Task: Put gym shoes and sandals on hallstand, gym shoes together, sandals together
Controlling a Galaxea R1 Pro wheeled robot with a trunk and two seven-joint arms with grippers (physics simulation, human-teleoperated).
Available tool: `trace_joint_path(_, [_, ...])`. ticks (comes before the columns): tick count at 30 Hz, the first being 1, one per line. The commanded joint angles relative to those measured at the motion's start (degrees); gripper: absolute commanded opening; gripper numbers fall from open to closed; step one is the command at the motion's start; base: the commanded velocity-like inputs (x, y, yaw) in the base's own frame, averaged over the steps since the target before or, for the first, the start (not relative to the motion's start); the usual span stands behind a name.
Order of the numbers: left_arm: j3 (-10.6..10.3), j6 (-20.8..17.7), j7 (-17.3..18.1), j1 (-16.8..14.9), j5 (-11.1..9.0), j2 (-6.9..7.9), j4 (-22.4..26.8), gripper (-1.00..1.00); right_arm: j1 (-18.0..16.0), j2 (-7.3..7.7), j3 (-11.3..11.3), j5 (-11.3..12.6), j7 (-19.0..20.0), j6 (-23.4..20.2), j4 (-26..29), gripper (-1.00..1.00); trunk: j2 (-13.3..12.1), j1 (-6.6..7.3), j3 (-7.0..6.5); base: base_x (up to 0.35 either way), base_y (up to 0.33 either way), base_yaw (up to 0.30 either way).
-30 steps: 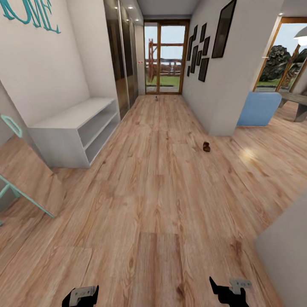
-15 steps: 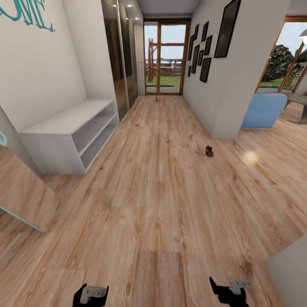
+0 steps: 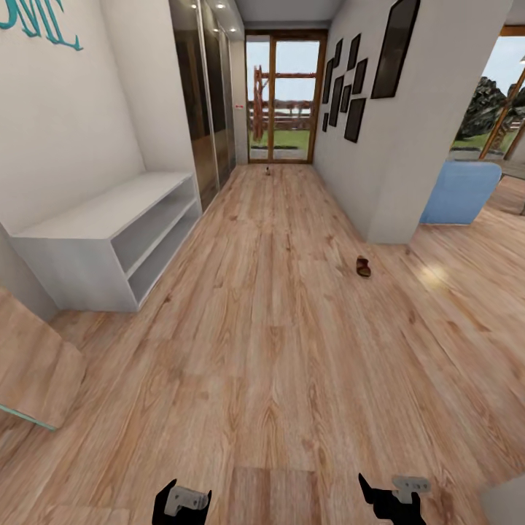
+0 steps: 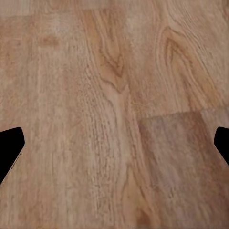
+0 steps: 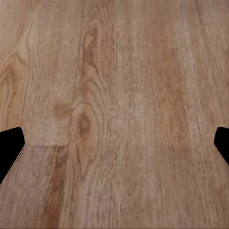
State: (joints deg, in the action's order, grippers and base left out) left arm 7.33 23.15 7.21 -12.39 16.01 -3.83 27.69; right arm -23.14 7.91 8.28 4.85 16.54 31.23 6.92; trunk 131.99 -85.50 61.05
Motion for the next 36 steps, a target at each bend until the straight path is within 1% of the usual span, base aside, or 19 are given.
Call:
trace_joint_path(1, [0.47, 0.18, 0.35, -0.02, 0.32, -0.05, -0.11, 1.00, -0.04, -0.01, 0.25, 0.51, 0.60, 0.06, -0.07, 1.00, 0.02, -0.03, 0.05, 0.340, 0.000, 0.000])
trace_joint_path(4, [0.93, 0.22, -0.02, 0.01, 0.01, 0.12, -0.42, 1.00, -0.04, -0.07, 0.25, 0.34, 0.60, 0.06, -0.07, 1.00, 0.02, -0.03, 0.05, 0.340, 0.000, 0.000])
trace_joint_path(12, [1.20, 0.47, -0.43, 0.27, -0.55, 0.29, -0.52, 1.00, -0.04, -0.08, 0.25, 0.18, 0.60, 0.06, -0.07, 1.00, 0.02, -0.03, 0.05, 0.340, 0.000, 0.000])
trace_joint_path(18, [1.28, 0.63, -0.58, 0.33, -1.99, 0.24, -0.15, 1.00, -0.02, -0.08, 0.25, 0.16, 0.60, 0.06, -0.07, 1.00, 0.02, -0.03, 0.05, 0.340, 0.000, 0.000])
trace_joint_path(19, [1.24, 0.65, -0.65, 0.32, -2.61, 0.16, 0.12, 1.00, -0.04, -0.08, 0.25, 0.16, 0.60, 0.06, -0.07, 1.00, 0.02, -0.03, 0.05, 0.340, 0.000, 0.000])
trace_joint_path(23, [1.21, 0.71, -1.37, 0.31, -3.33, -0.04, 0.31, 1.00, -0.04, -0.08, 0.25, 0.17, 0.60, 0.06, -0.07, 1.00, 0.02, -0.03, 0.05, 0.340, 0.000, 0.000])
trace_joint_path(36, [1.32, 0.76, -2.19, 0.26, -3.63, 0.11, 0.51, 1.00, -0.05, -0.08, 0.25, 0.16, 0.60, 0.06, -0.07, 1.00, 0.02, -0.03, 0.05, 0.340, 0.000, 0.000])
